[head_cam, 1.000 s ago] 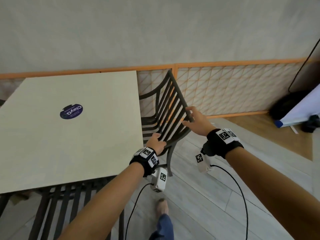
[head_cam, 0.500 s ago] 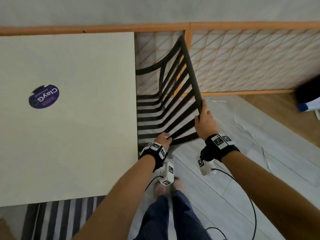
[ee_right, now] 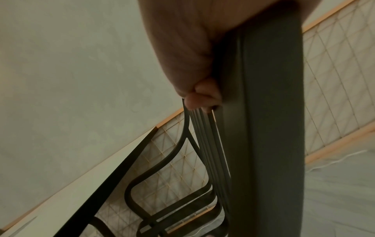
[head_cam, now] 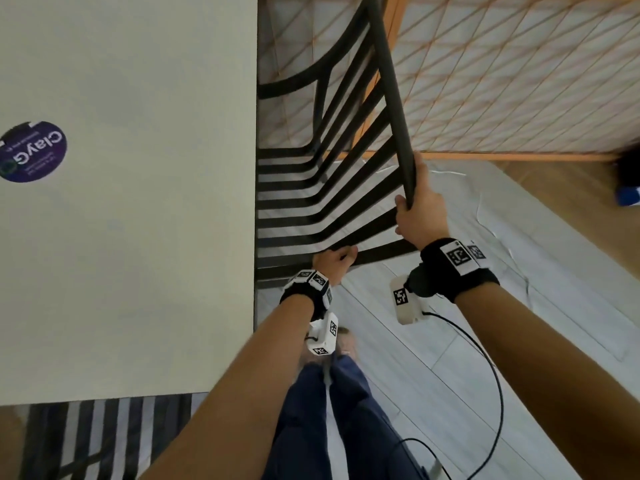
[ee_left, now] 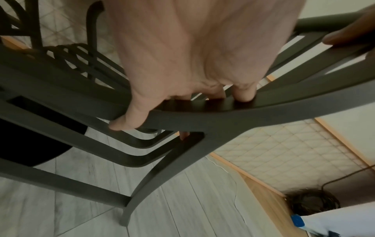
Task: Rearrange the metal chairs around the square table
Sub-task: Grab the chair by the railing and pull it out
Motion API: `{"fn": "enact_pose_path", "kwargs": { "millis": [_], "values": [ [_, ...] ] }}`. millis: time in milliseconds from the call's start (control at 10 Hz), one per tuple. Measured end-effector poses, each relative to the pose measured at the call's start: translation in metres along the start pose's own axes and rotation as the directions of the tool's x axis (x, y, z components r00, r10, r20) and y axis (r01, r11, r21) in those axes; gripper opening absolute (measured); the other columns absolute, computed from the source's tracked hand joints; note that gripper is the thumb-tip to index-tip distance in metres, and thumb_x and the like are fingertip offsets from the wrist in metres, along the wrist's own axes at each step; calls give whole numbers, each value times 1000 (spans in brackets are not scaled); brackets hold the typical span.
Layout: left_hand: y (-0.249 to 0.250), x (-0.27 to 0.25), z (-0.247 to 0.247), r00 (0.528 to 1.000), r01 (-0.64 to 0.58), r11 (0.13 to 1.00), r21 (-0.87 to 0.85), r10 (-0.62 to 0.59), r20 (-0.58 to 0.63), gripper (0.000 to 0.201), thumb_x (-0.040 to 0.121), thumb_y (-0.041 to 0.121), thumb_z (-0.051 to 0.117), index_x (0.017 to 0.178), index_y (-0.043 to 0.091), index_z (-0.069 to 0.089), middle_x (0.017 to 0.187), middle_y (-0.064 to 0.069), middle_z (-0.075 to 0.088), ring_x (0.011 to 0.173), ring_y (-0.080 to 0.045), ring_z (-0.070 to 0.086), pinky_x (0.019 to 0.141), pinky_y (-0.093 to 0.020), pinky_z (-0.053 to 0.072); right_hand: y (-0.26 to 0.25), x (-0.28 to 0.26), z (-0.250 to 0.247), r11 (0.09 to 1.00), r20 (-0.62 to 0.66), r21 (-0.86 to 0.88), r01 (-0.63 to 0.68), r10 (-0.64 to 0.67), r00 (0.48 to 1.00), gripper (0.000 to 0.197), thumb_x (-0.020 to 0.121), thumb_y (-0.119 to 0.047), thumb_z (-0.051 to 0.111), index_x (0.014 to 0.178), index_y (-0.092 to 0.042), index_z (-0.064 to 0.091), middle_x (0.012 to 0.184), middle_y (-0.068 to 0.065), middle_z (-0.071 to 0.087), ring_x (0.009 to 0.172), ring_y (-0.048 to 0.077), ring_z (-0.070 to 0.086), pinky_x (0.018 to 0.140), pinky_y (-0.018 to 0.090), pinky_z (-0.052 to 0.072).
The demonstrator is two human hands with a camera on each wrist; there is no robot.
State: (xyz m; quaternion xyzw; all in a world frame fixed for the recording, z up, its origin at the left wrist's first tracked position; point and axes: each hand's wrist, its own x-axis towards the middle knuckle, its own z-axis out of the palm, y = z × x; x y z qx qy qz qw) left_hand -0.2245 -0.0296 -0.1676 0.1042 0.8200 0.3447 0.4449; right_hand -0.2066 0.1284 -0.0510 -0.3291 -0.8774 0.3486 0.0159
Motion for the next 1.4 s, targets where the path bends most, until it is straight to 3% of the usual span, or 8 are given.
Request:
{"fn": "enact_pose_path", "kwargs": {
  "millis": [100, 200, 400, 500, 700, 900, 1200, 1400],
  "values": [
    [-9, -2, 9, 1000, -3, 1000, -14, 2, -27, 53, 91, 57, 26, 114, 24, 61, 108, -25, 63, 111, -38, 53, 92, -36, 46, 2, -11, 1, 999, -11, -20, -42, 41, 999, 29, 94, -16, 49, 121, -12, 39, 88, 15, 61, 70, 35, 67, 61, 50, 60],
    [-17, -10, 26, 998, -58, 998, 16, 58, -14, 67, 81, 63, 20, 112, 23, 64, 104, -25, 66, 108, -37, 53, 100, -43, 39, 15, -30, -2, 996, -12, -7, -92, 91, 996, 15, 94, -18, 48, 105, -11, 40, 86, 20, 63, 65, 37, 67, 56, 51, 59],
    [-30, -7, 49, 996, -53, 993, -101, 45, -81, 50, 72, 72, 36, 94, 38, 65, 95, -19, 66, 102, -31, 58, 97, -47, 48, 27, -43, -9, 991, -13, -6, -137, 137, 991, 13, 95, -17, 48, 102, -10, 40, 85, 17, 62, 63, 34, 68, 54, 43, 59],
    [-17, -12, 34, 994, -58, 986, -157, 43, -97, 47, 79, 62, 44, 93, 27, 72, 90, -20, 71, 96, -30, 64, 94, -42, 51, 21, -32, -8, 992, -25, -27, -124, 124, 992, 13, 95, -18, 49, 98, -12, 38, 84, 17, 61, 64, 34, 67, 56, 45, 59],
    [-23, -8, 36, 996, -70, 997, -21, 68, -60, 40, 82, 68, 28, 73, 45, 60, 77, -13, 63, 91, -33, 60, 92, -49, 48, 17, -32, -8, 988, -25, -14, -152, 152, 988, 14, 95, -18, 50, 103, -11, 41, 88, 19, 62, 65, 32, 67, 57, 44, 60],
    [-18, -27, 7, 999, -44, 999, -4, 43, -12, 57, 87, 58, 28, 119, 25, 62, 115, -15, 68, 113, -30, 59, 106, -45, 41, 9, -37, -15, 983, 29, 21, -183, 182, 983, 17, 96, -18, 50, 109, -11, 41, 94, 17, 59, 62, 32, 70, 55, 44, 61],
    [-18, -57, -31, 994, 58, 996, -62, -64, -91, 47, 91, 48, 46, 126, 18, 57, 131, -11, 59, 120, -28, 55, 102, -40, 46, -4, -56, -33, 983, 45, -72, -166, 170, 984, 36, 89, -15, 57, 119, -2, 43, 91, 16, 56, 78, 31, 57, 70, 41, 52],
    [-45, -90, -23, 969, 94, 994, -49, -102, -224, 29, 89, 23, 52, 112, 12, 66, 118, -10, 68, 108, -28, 62, 92, -30, 47, -12, -93, -62, 999, -28, -20, 40, -40, 999, 46, 91, -16, 58, 133, -6, 43, 127, 21, 55, 115, 35, 54, 90, 36, 44]
  ]
}}
